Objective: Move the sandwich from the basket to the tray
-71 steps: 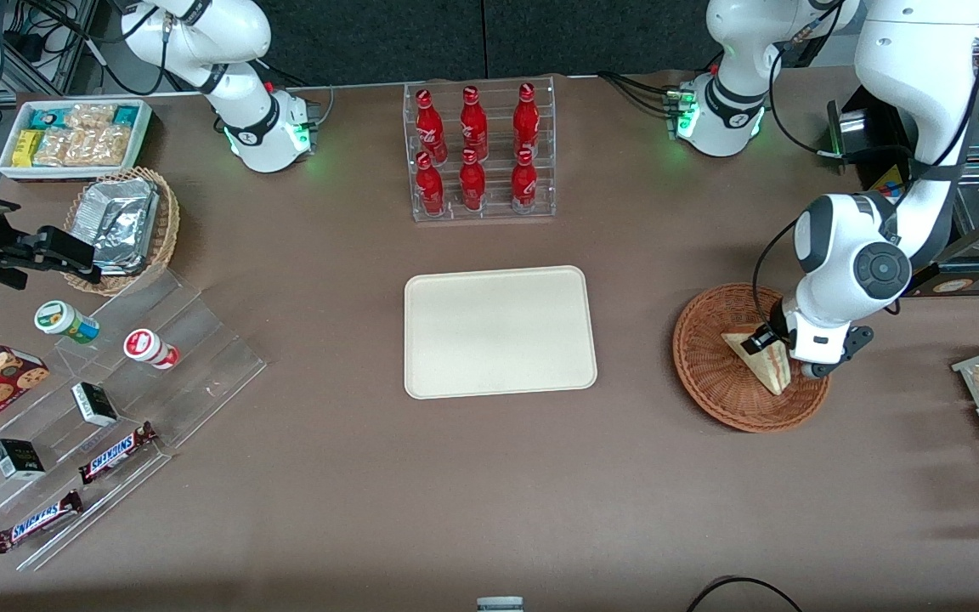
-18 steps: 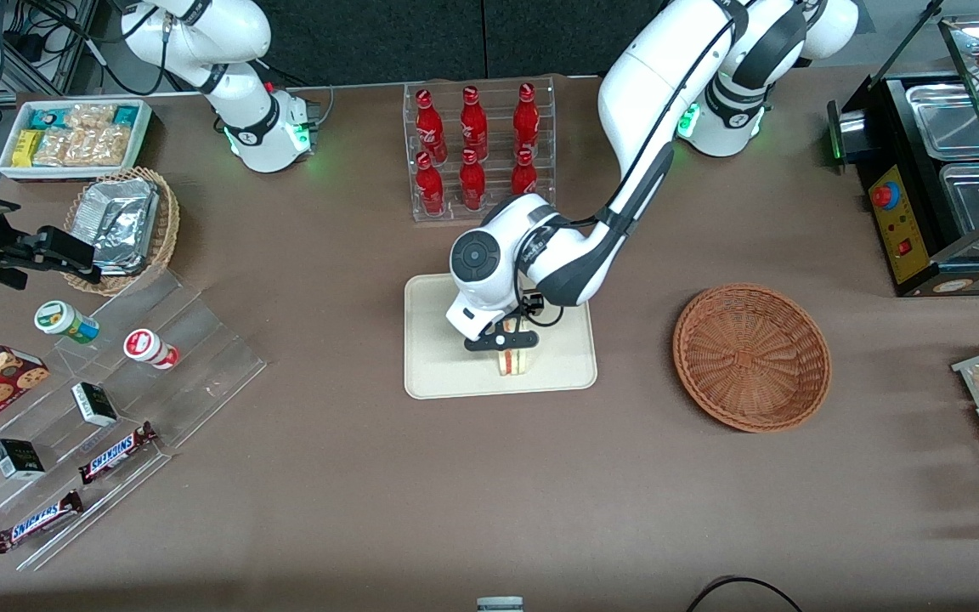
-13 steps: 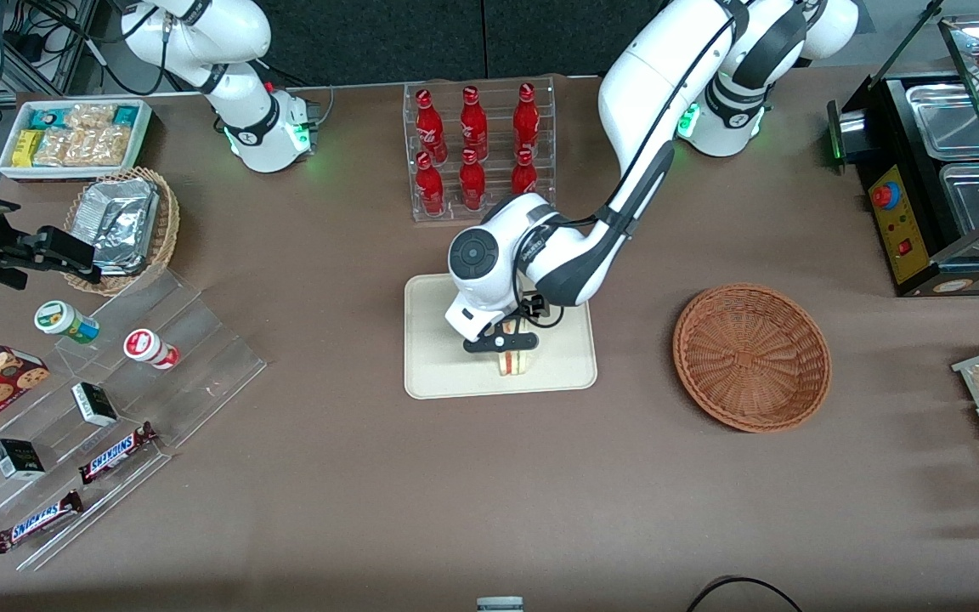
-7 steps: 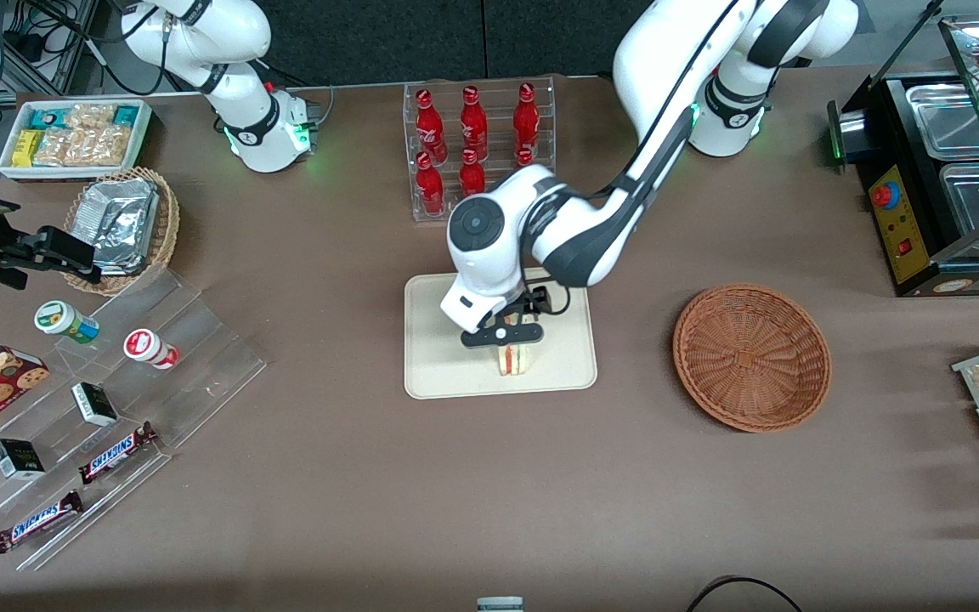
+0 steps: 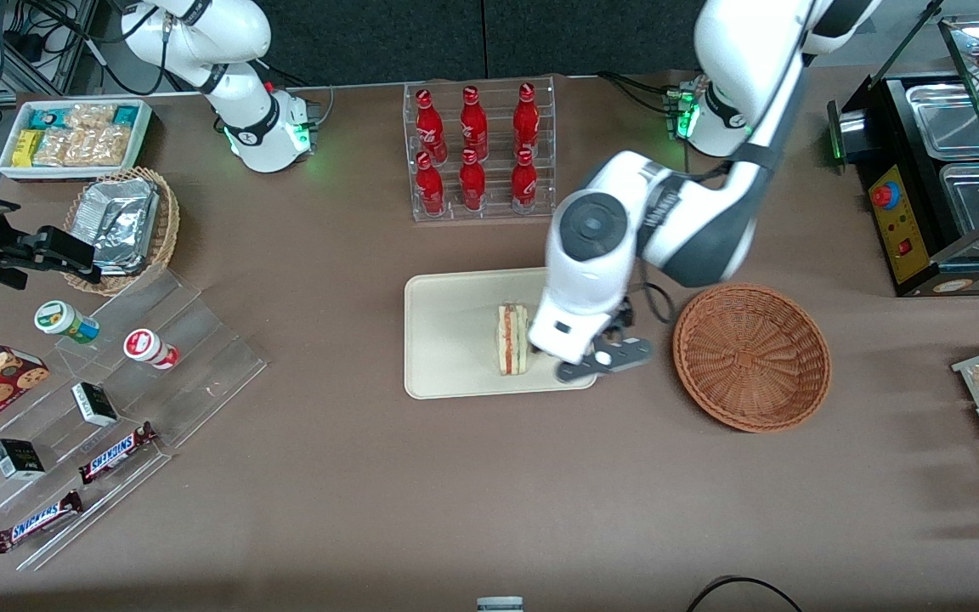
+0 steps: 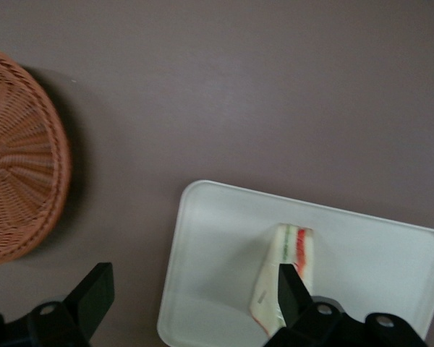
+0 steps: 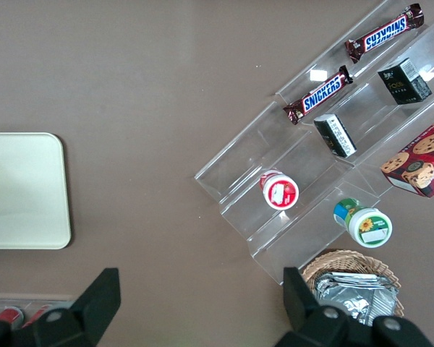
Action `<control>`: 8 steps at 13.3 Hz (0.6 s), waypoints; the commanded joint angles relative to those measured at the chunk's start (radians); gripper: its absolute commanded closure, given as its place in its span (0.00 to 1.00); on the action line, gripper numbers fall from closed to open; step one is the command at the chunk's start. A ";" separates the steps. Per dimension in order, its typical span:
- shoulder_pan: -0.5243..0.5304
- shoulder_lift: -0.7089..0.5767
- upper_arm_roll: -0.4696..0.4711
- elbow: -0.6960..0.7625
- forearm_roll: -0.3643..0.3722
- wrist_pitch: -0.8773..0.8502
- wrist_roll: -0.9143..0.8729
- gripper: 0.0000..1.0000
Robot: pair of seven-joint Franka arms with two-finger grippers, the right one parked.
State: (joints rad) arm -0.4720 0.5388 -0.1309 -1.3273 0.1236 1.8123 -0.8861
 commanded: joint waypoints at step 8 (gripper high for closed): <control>0.358 -0.276 -0.015 -0.182 -0.134 -0.188 0.459 0.00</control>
State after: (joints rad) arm -0.1790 0.3903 -0.1296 -1.3874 0.0293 1.6245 -0.5077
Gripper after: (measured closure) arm 0.000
